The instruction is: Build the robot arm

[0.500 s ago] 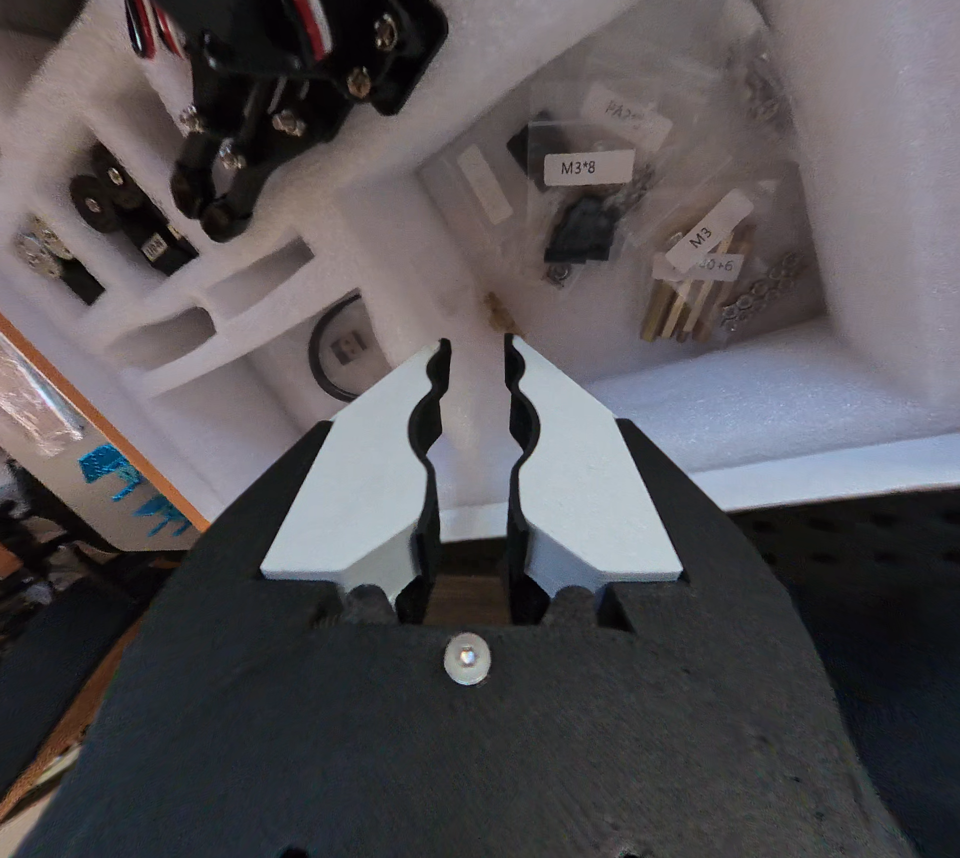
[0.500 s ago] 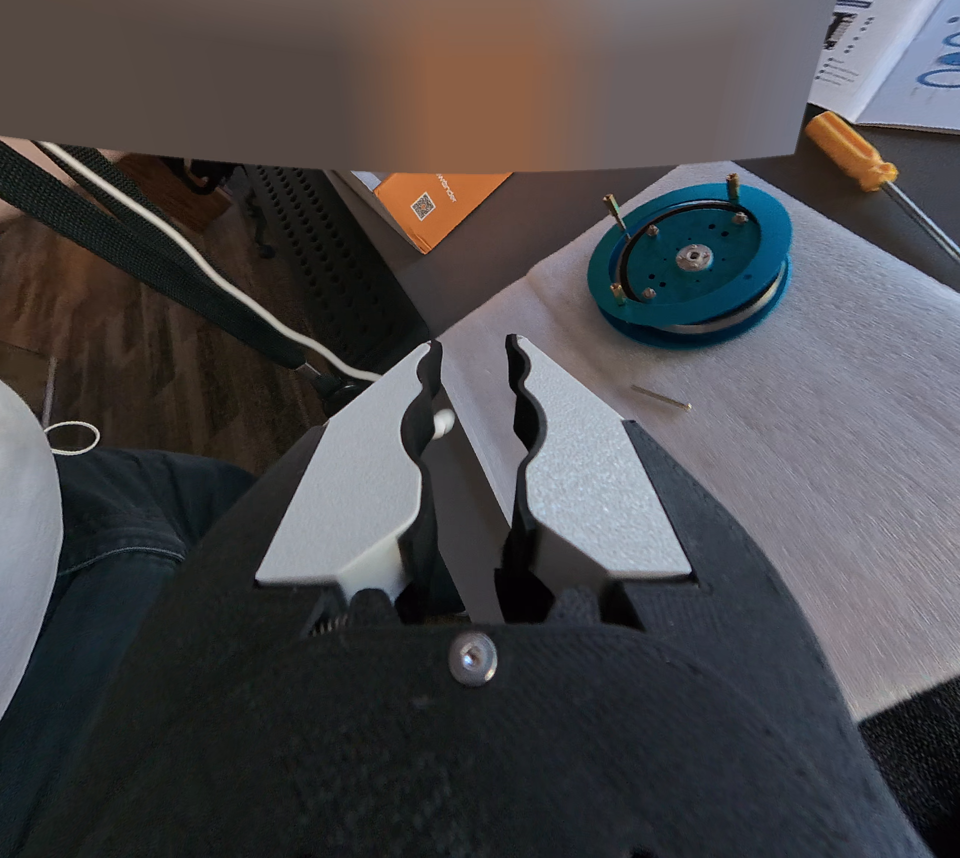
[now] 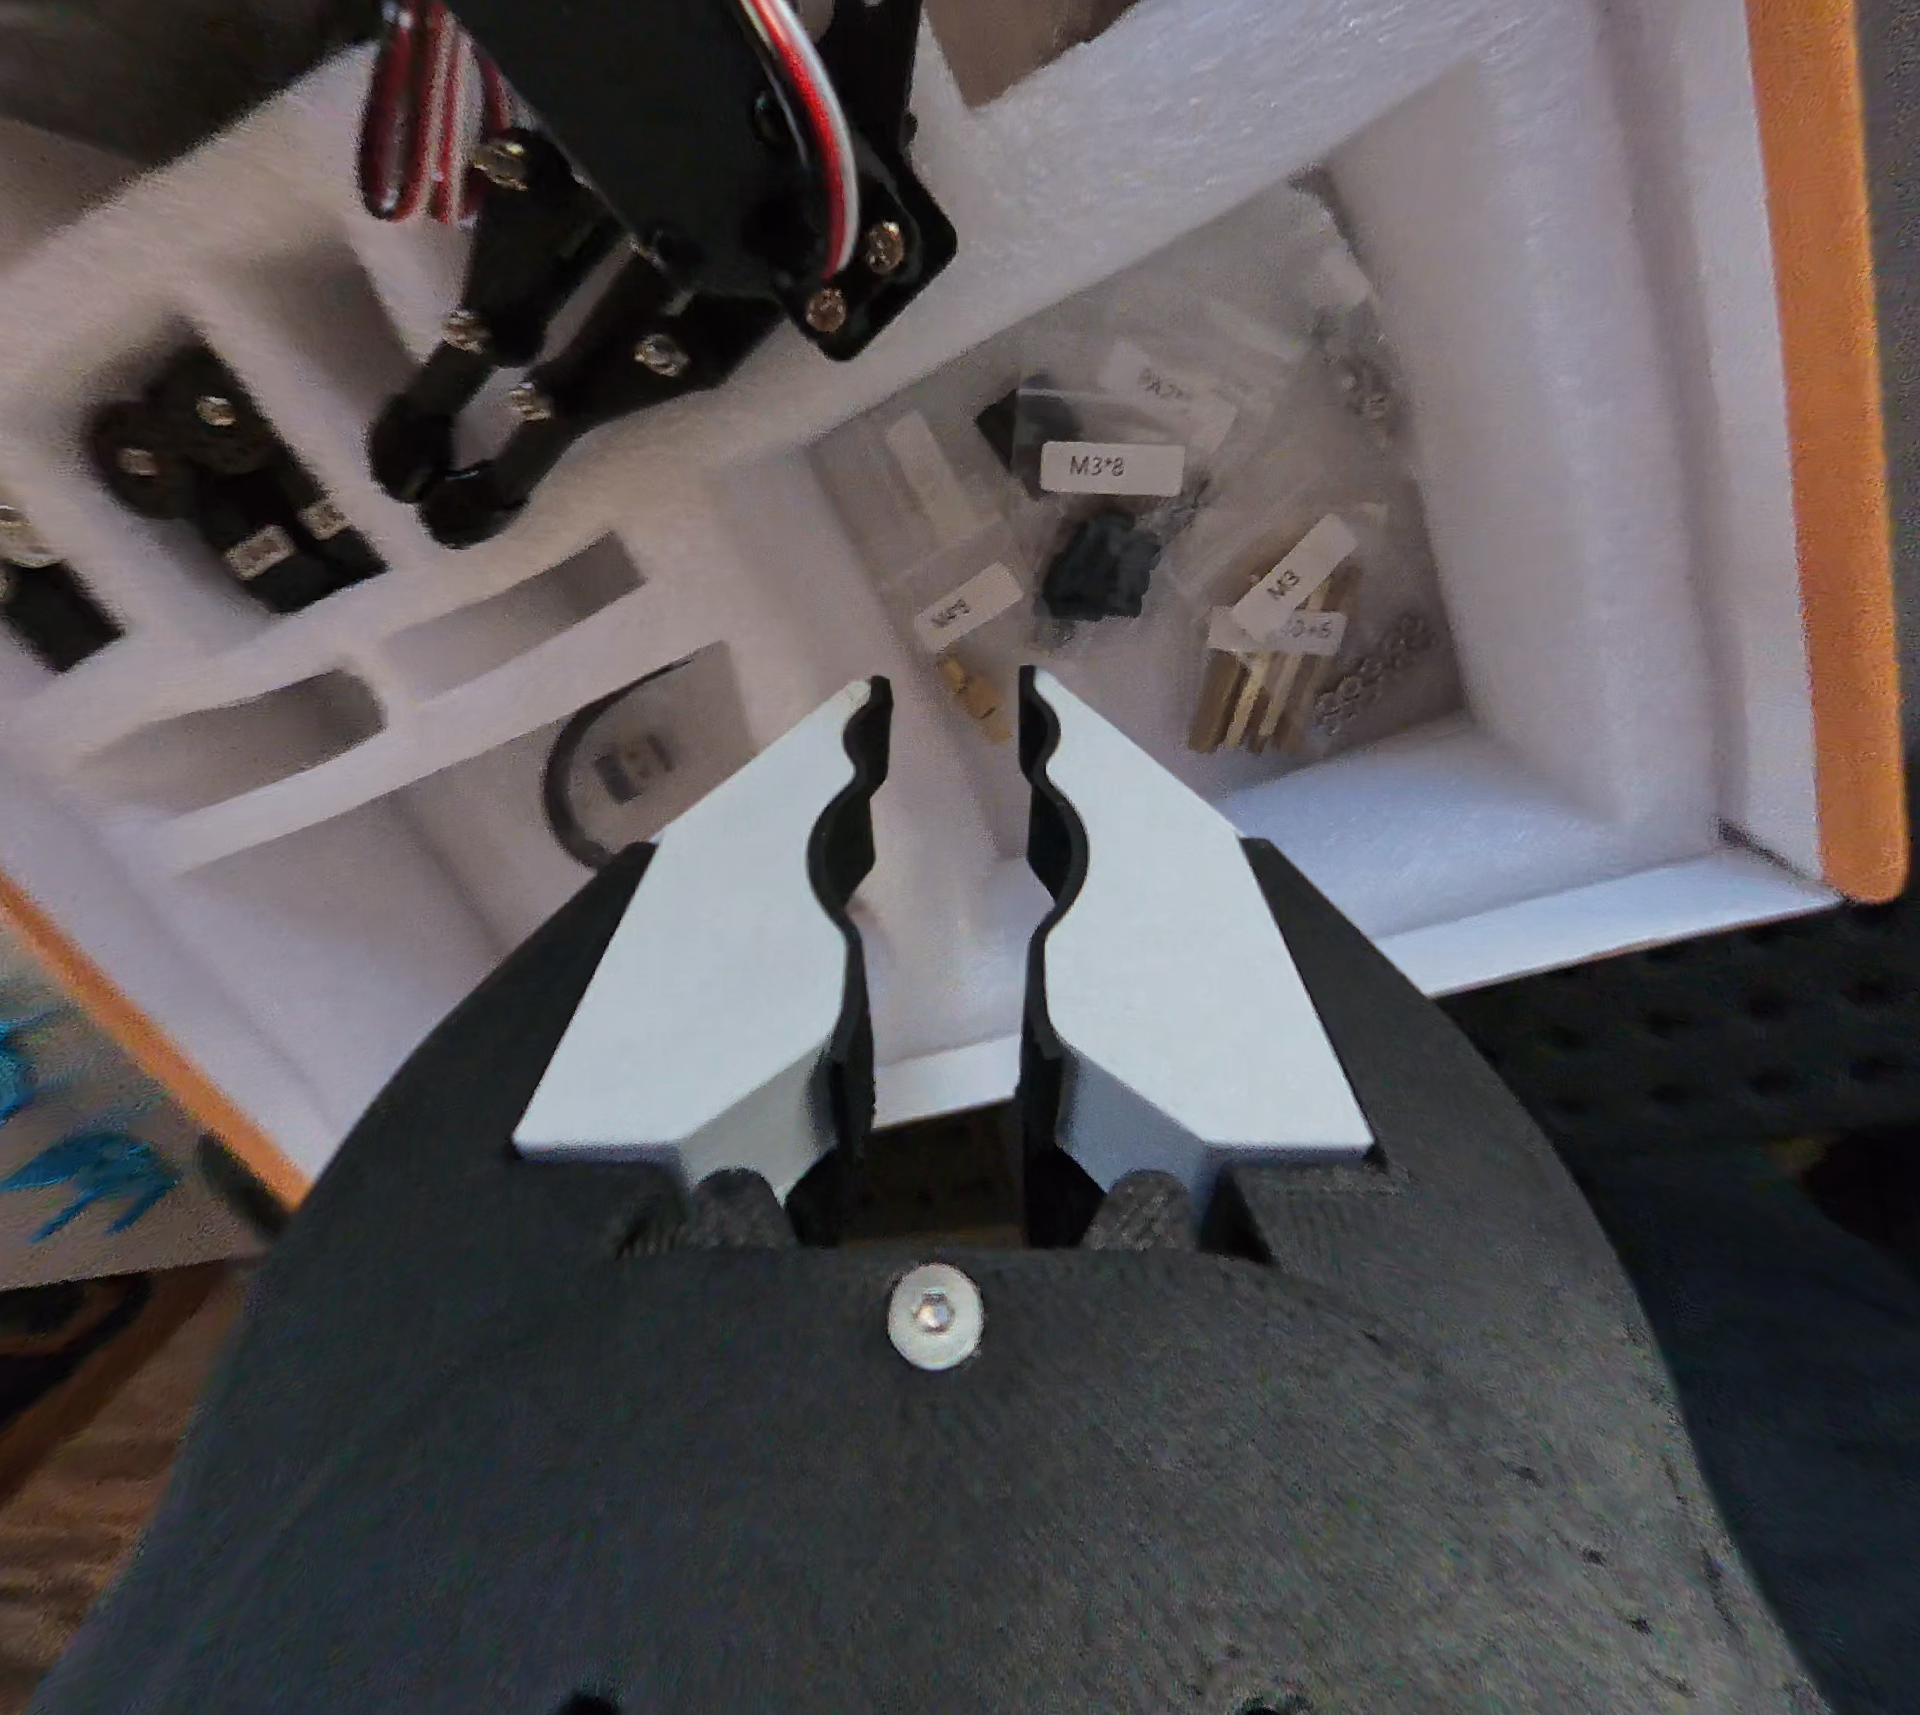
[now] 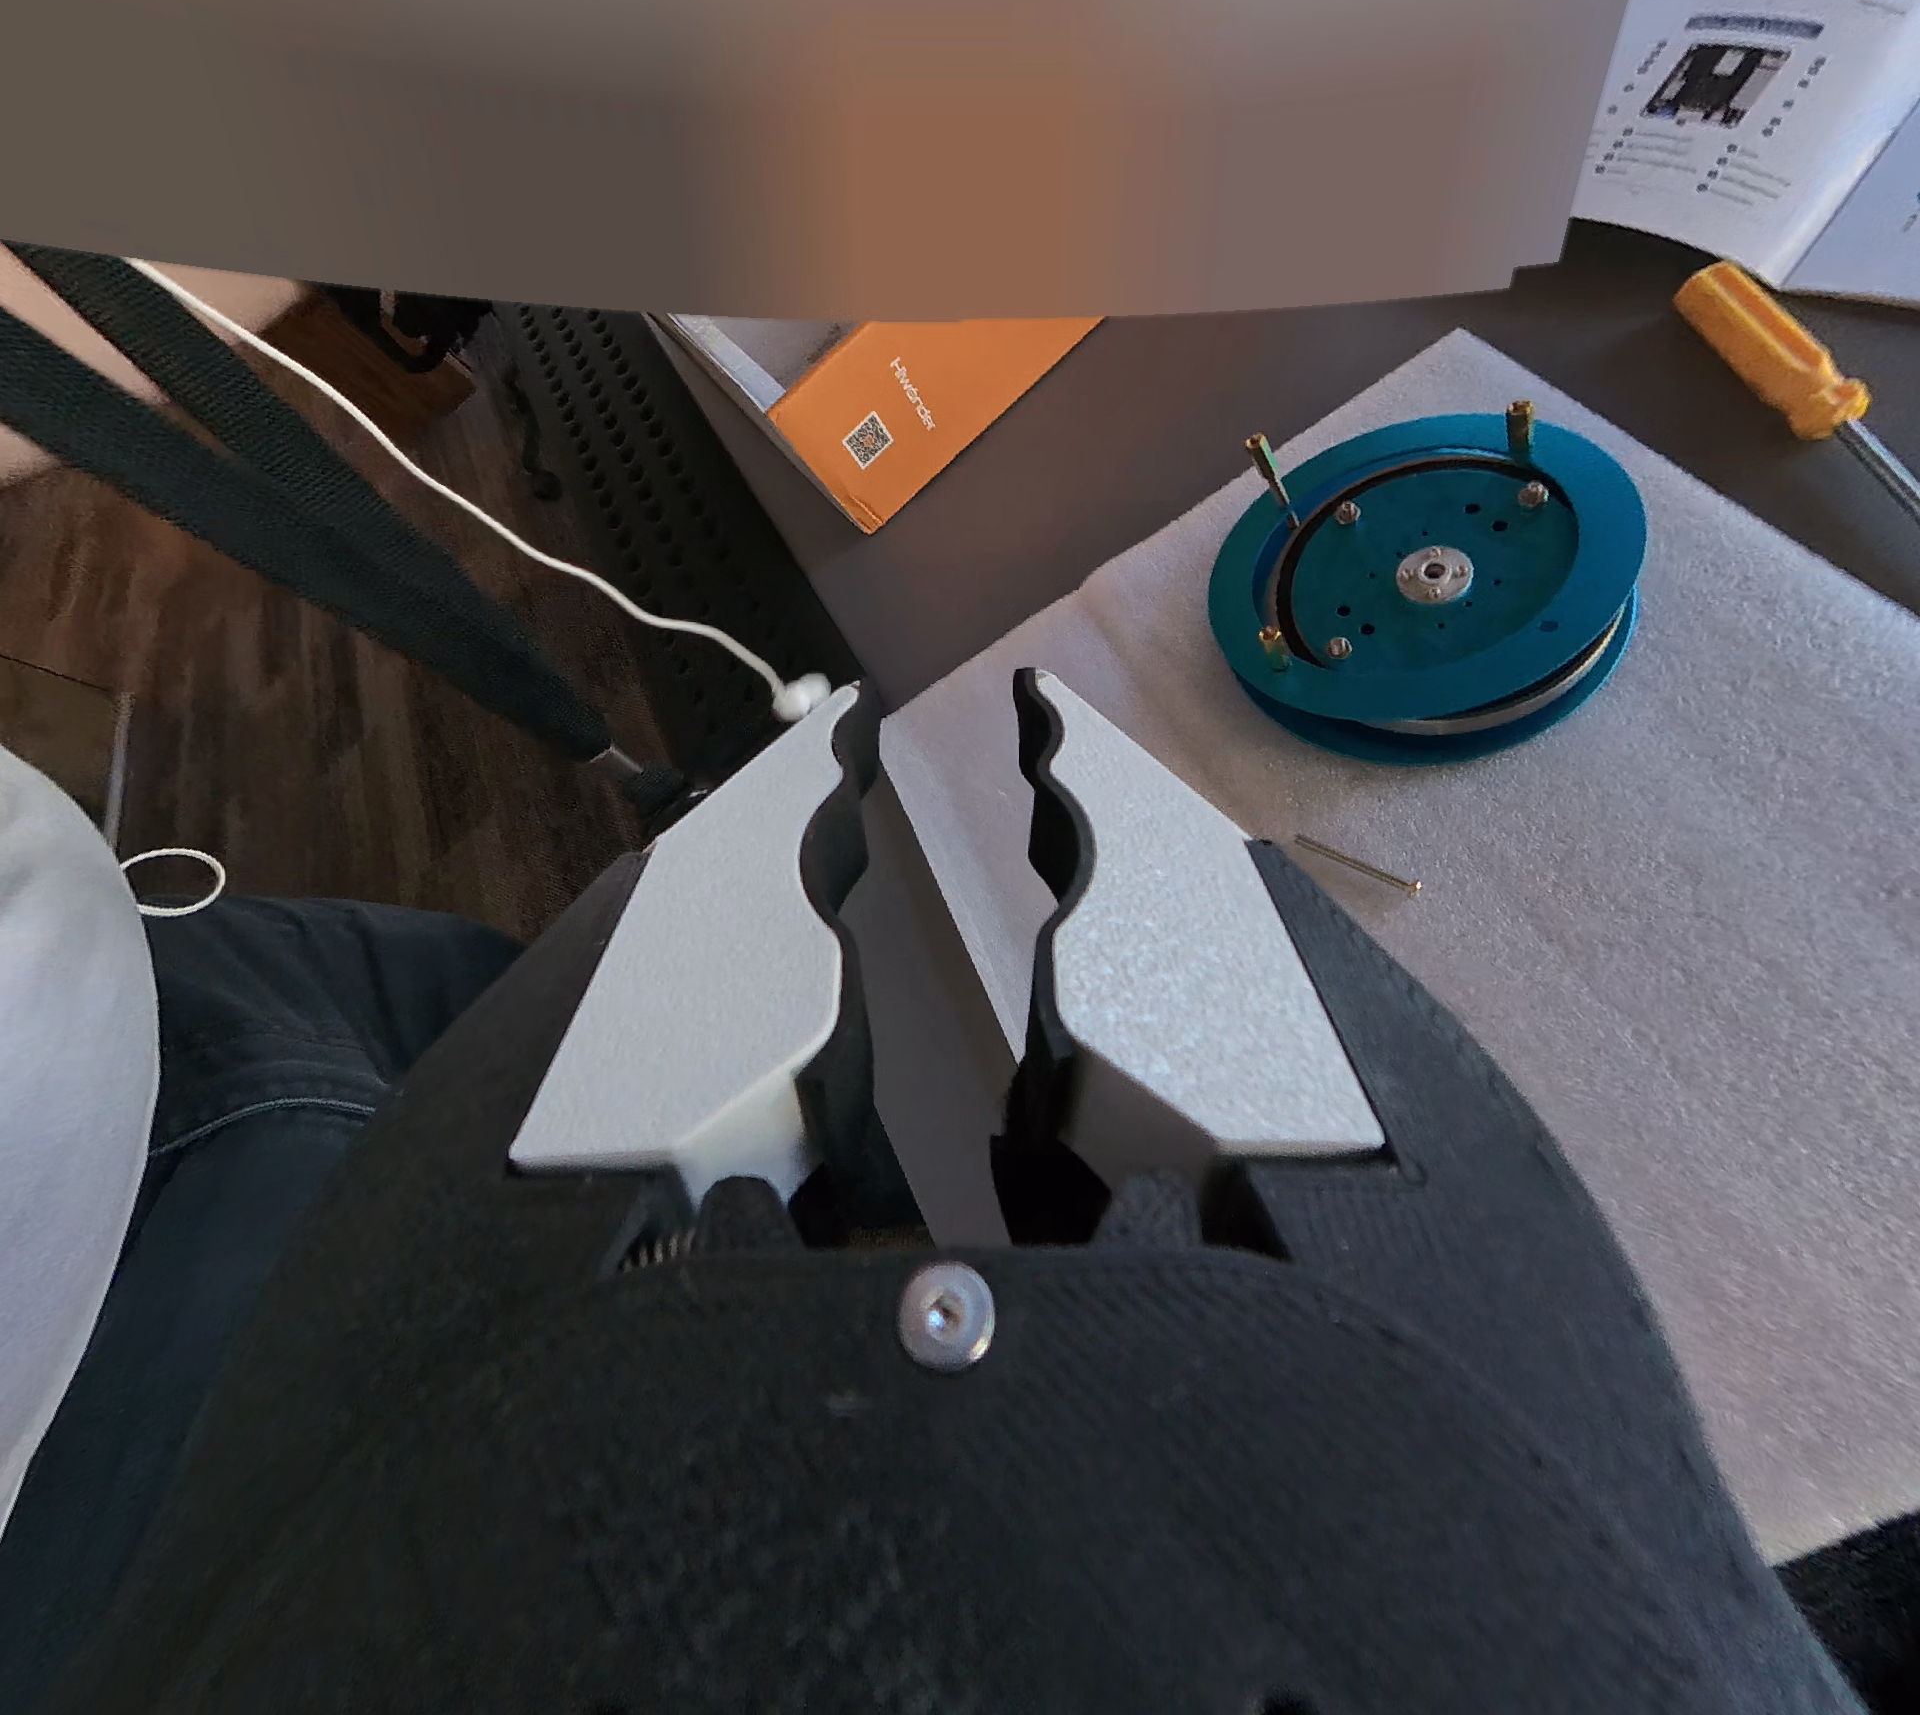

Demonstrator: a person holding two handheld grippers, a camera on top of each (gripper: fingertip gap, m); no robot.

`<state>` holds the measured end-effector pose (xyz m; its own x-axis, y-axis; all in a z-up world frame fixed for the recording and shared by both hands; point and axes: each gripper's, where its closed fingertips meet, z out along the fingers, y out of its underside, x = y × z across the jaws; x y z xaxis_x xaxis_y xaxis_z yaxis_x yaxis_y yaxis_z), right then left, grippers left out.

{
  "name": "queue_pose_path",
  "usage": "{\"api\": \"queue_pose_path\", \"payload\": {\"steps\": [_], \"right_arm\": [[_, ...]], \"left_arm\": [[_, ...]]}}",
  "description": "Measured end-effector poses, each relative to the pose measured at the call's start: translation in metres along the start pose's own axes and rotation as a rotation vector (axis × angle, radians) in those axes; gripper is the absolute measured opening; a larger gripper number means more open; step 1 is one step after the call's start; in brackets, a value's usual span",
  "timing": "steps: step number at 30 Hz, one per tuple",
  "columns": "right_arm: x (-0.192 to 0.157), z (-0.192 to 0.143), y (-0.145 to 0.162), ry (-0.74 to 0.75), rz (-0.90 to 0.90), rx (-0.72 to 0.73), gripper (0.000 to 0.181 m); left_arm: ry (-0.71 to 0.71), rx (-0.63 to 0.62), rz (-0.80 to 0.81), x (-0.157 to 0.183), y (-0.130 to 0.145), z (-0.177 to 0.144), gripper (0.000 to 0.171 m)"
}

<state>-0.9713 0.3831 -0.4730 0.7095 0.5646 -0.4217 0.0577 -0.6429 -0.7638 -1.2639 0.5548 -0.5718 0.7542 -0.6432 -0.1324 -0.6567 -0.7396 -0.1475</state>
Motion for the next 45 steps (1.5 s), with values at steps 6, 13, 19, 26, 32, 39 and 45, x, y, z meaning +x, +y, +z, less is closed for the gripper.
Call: {"api": "queue_pose_path", "payload": {"steps": [6,13,19,26,32,39,45], "right_arm": [[0.005,0.005,-0.002,0.013,-0.004,0.007,0.025],[0.015,0.007,0.010,0.065,0.004,-0.022,0.024],[0.032,0.003,0.049,0.177,-0.023,-0.106,0.017],[0.047,0.010,0.076,0.293,-0.148,-0.161,0.006],[0.054,0.010,0.085,0.162,-0.194,-0.088,0.006],[0.105,-0.026,0.075,-0.009,-0.312,-0.087,0.007],[0.156,-0.101,0.092,-0.016,-0.381,-0.117,0.007]], "left_arm": [[-0.007,0.003,-0.005,-0.005,0.006,-0.001,0.026],[-0.011,0.191,0.005,0.002,-0.016,-0.025,0.024],[0.041,0.371,0.068,0.039,-0.032,-0.064,0.024],[0.150,0.586,0.086,0.118,-0.029,-0.095,0.019],[0.098,0.657,0.052,0.170,-0.036,-0.098,0.023],[0.121,0.733,-0.237,0.260,-0.058,-0.099,0.021],[-0.023,0.876,-0.212,0.293,-0.115,-0.119,0.021]]}}
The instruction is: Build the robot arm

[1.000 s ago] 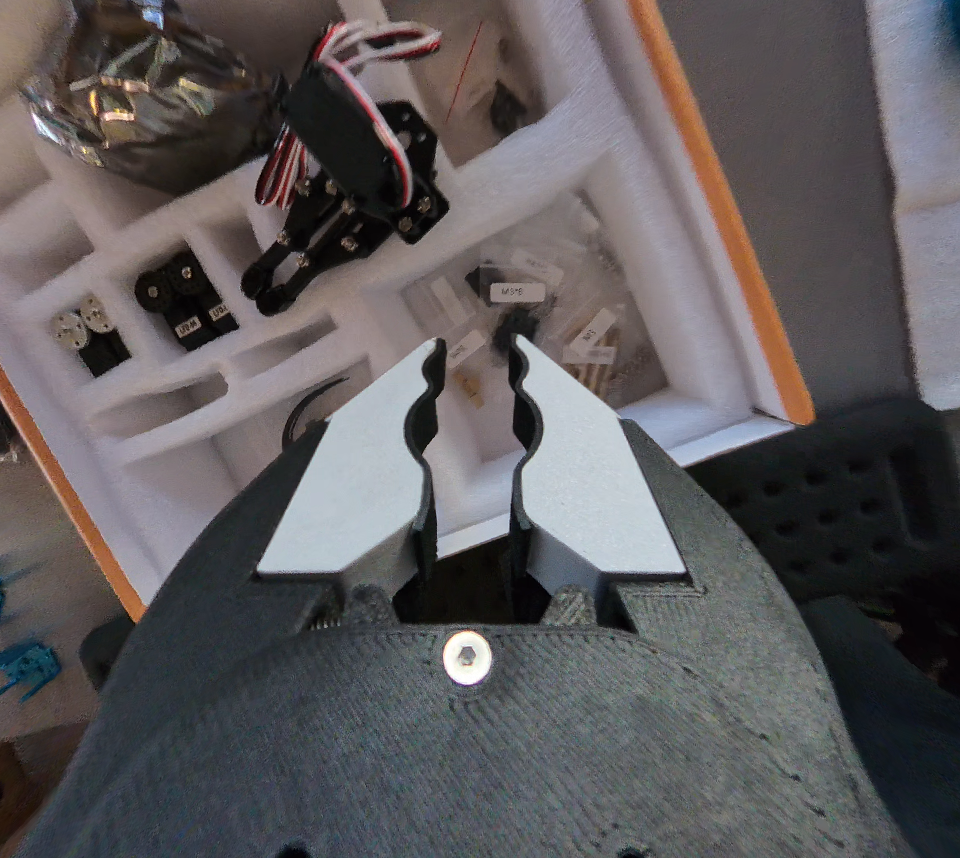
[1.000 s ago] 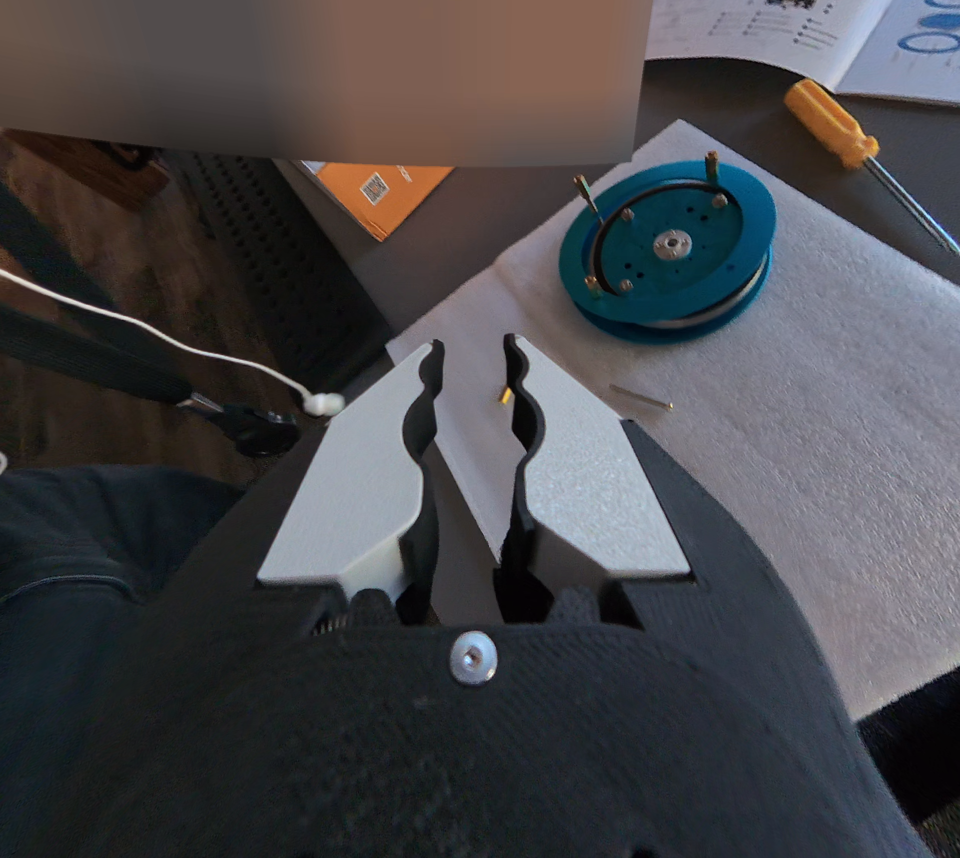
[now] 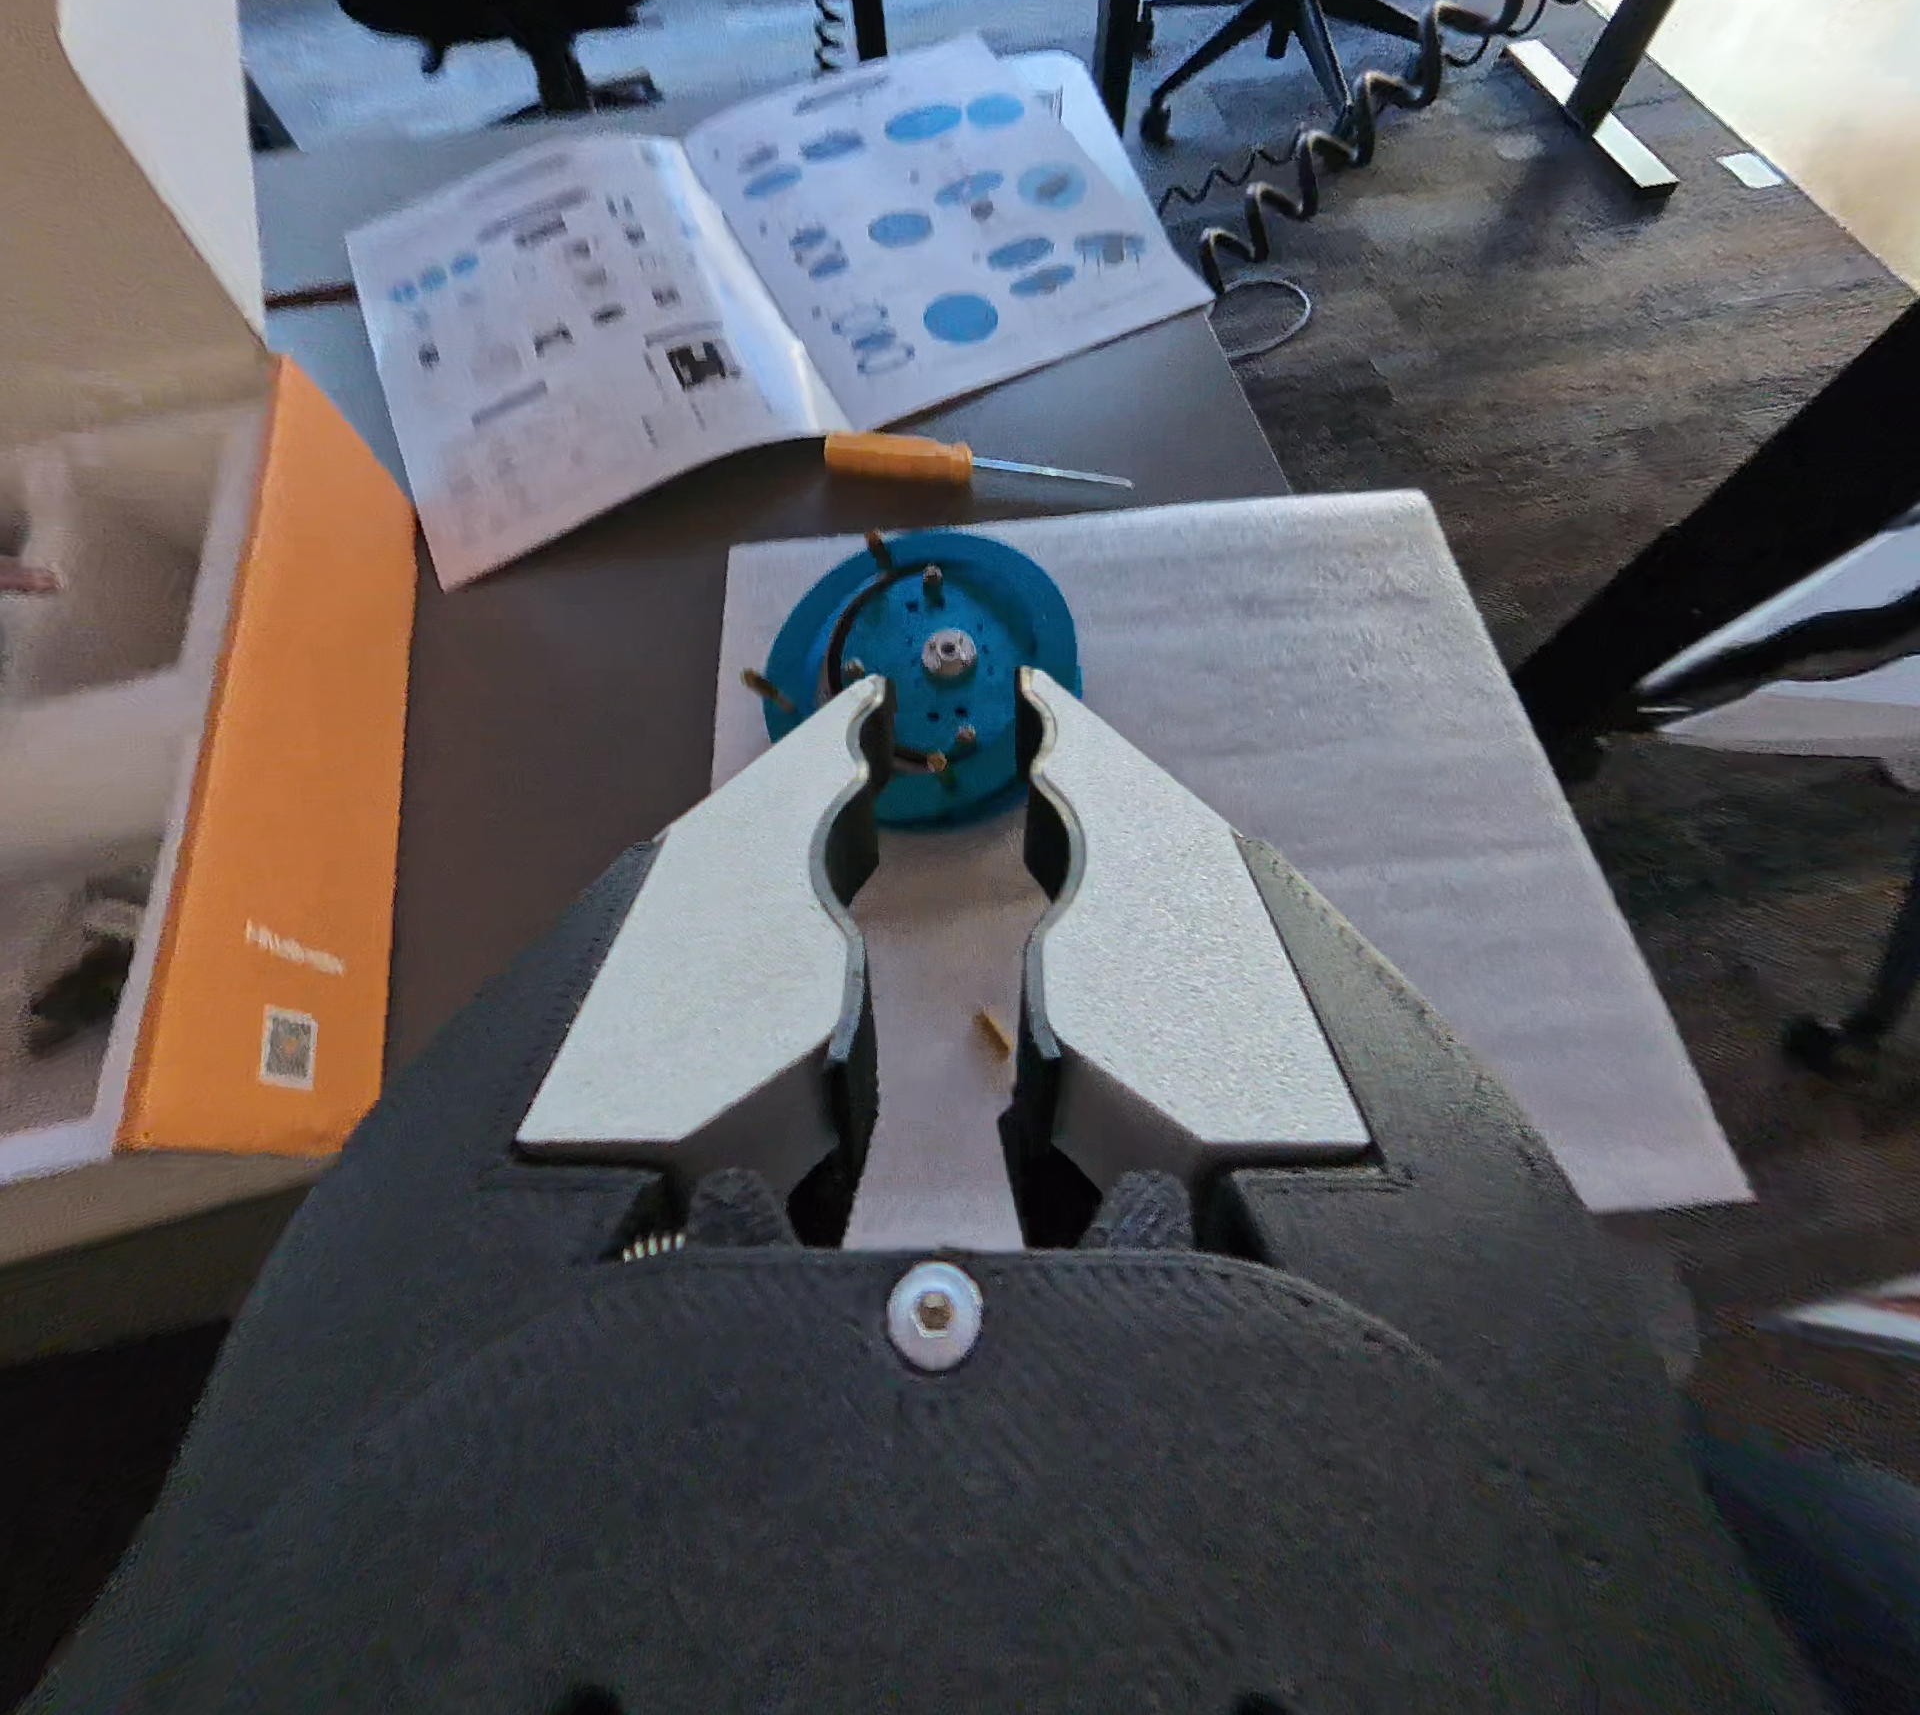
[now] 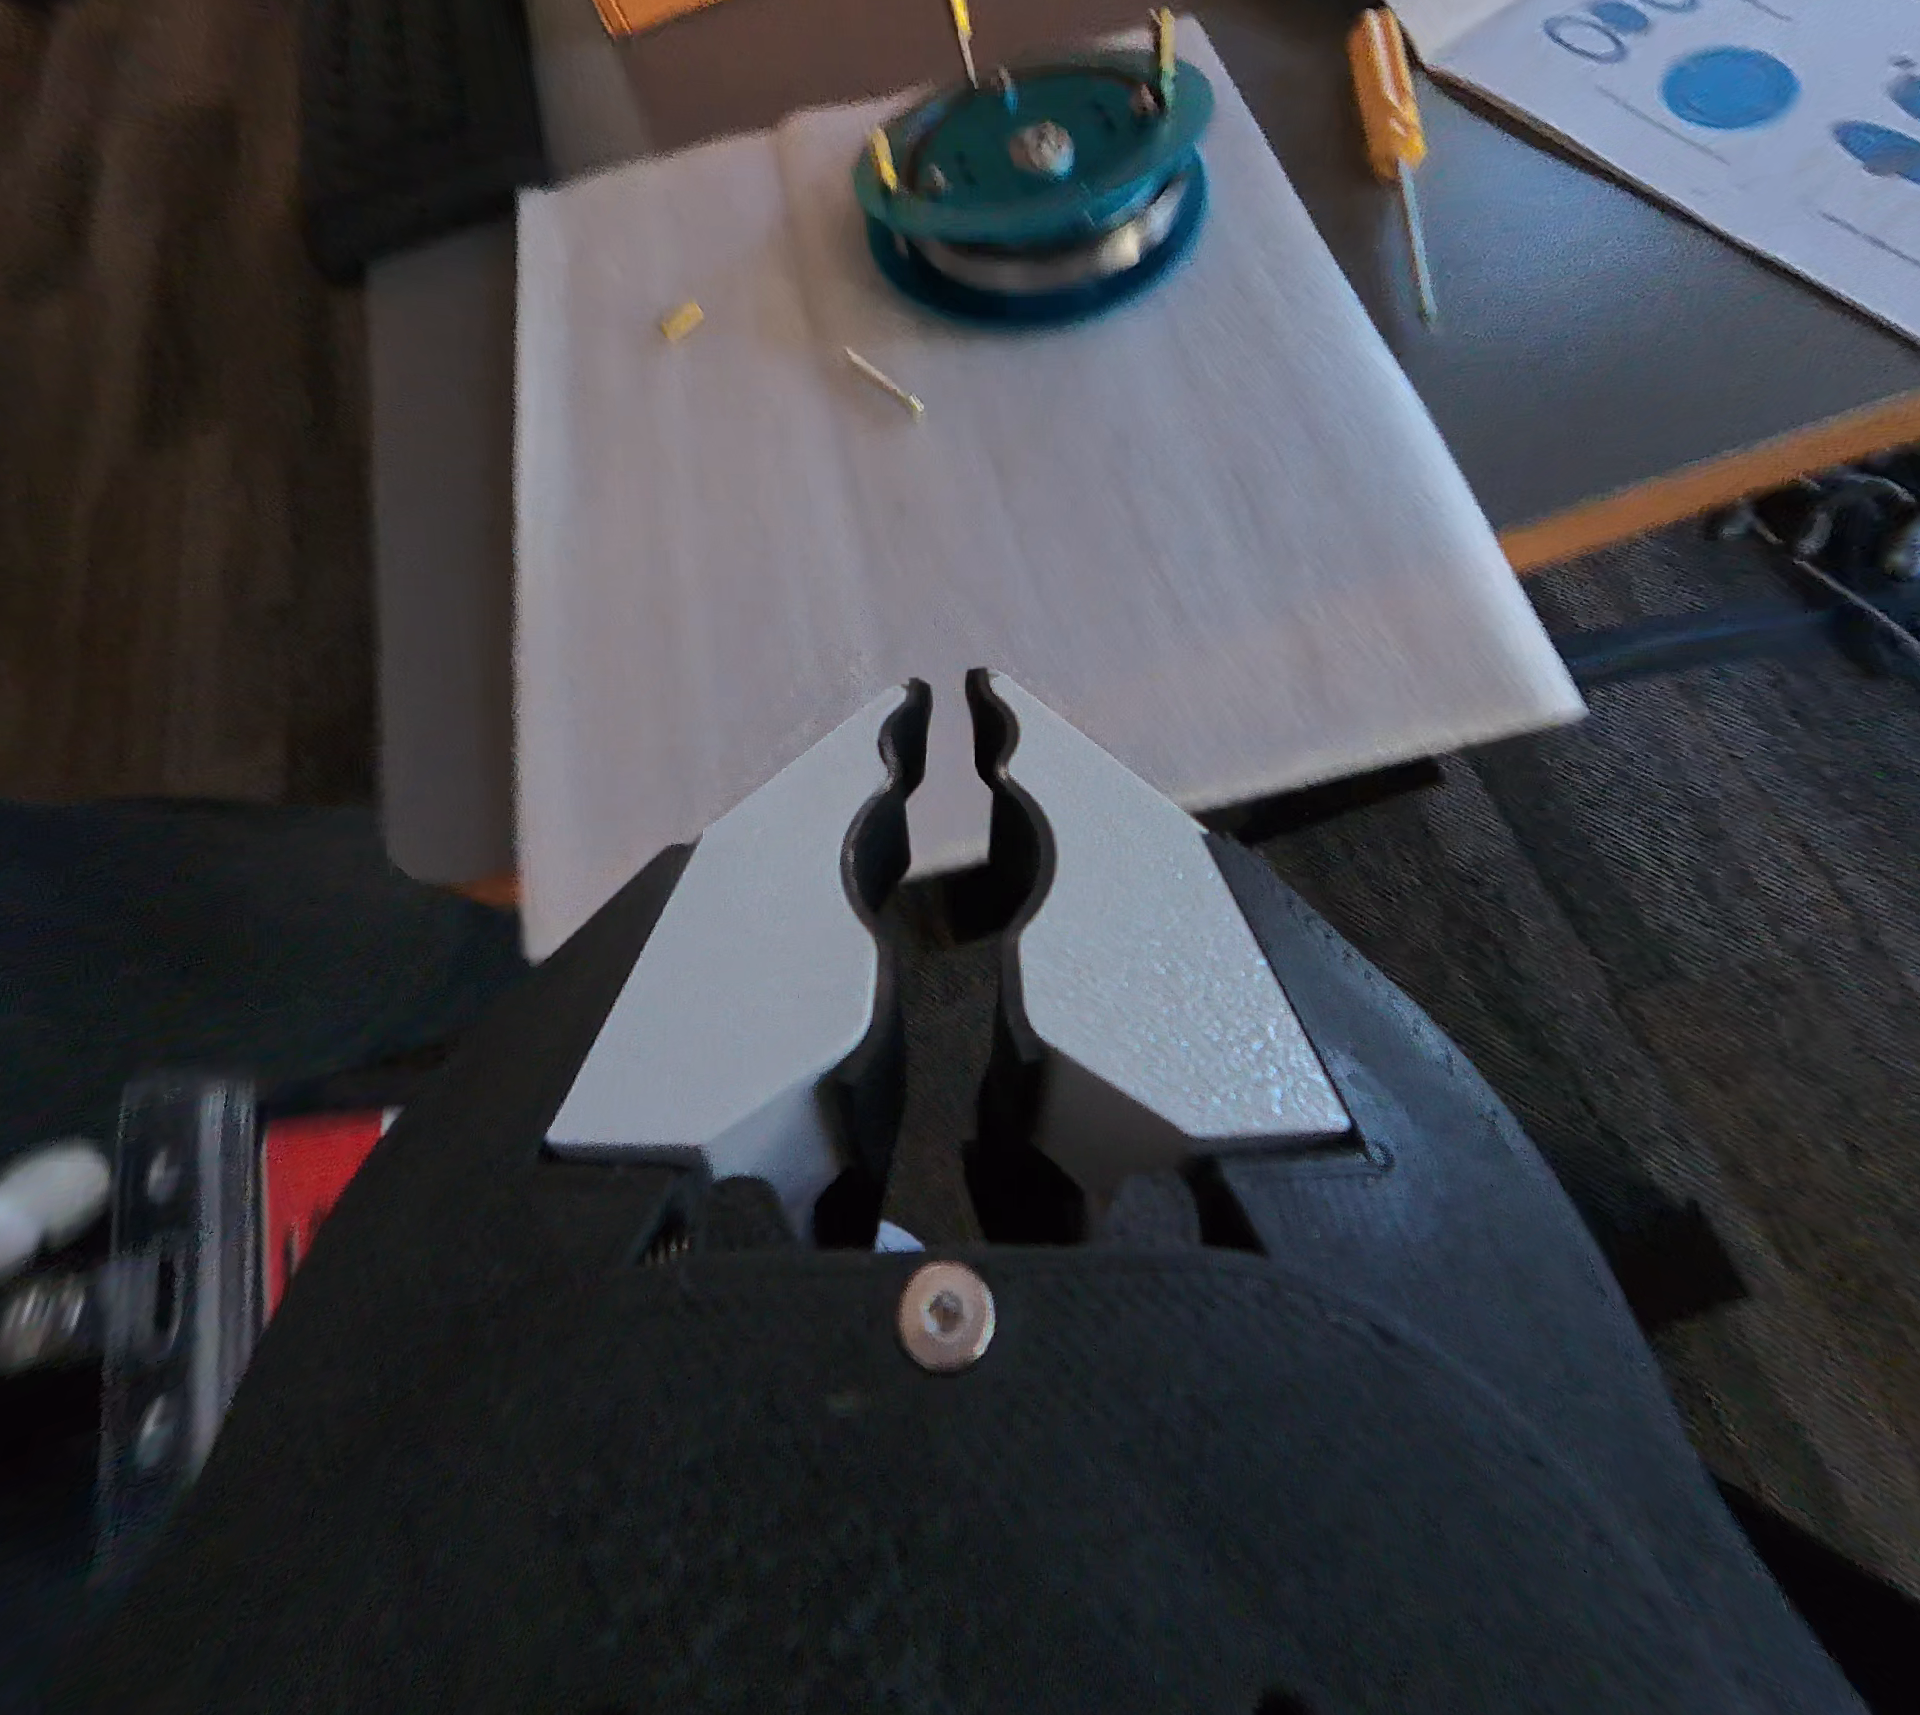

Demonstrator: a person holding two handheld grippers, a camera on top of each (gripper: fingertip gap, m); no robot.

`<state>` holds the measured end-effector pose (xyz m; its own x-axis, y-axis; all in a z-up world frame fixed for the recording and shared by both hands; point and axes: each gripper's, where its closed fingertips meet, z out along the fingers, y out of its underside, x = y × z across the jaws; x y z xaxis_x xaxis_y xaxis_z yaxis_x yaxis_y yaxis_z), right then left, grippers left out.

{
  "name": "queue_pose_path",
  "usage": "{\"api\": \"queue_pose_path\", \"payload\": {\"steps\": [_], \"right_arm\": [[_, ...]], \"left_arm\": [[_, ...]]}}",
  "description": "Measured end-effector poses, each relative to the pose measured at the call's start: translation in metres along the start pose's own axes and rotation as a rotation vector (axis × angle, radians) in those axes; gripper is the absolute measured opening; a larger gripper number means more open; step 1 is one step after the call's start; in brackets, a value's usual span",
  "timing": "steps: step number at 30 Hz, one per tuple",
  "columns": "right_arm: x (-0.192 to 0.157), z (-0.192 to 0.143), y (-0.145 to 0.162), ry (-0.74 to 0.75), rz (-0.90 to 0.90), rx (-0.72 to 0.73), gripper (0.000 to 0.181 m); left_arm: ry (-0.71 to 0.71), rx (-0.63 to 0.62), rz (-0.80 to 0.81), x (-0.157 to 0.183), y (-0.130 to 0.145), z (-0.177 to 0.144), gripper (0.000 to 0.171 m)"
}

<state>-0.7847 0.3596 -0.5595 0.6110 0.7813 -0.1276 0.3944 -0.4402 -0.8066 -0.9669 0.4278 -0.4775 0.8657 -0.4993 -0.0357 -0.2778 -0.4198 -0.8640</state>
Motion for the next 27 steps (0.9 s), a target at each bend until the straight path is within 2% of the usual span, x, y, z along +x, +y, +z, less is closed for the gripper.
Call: {"api": "queue_pose_path", "payload": {"steps": [3,7,12,14,17,19,21,23,25,27], "right_arm": [[0.022,-0.012,0.017,0.045,-0.039,0.038,0.007],[0.035,-0.008,0.013,0.092,-0.106,0.133,0.007],[0.028,0.002,-0.001,0.151,-0.166,0.241,0.009],[0.019,0.005,-0.007,0.147,-0.167,0.285,0.010],[0.004,0.004,-0.025,0.145,-0.198,0.368,0.010],[-0.009,0.005,-0.036,0.131,-0.225,0.388,0.010],[-0.029,0.004,-0.051,0.104,-0.231,0.437,0.010],[-0.053,0.006,-0.057,0.035,-0.142,0.446,0.012],[-0.073,0.006,-0.067,-0.020,-0.077,0.509,0.010],[-0.078,0.014,-0.075,-0.032,-0.063,0.463,0.011]], "left_arm": [[-0.029,0.071,0.098,-0.004,-0.011,0.009,0.026],[-0.050,0.221,0.188,-0.017,-0.018,0.007,0.028],[-0.106,0.426,0.266,-0.039,-0.017,-0.007,0.029],[-0.080,0.465,0.270,-0.046,-0.013,-0.010,0.030],[0.022,0.461,0.270,-0.046,-0.005,-0.017,0.026],[0.069,0.411,0.234,-0.047,0.004,-0.020,0.023],[0.173,0.362,0.183,-0.040,0.013,-0.024,0.020],[0.271,0.301,0.077,-0.034,0.025,-0.027,0.017],[0.311,0.239,-0.005,-0.035,0.041,-0.027,0.013],[0.323,0.197,-0.060,-0.037,0.051,-0.026,0.003]]}}
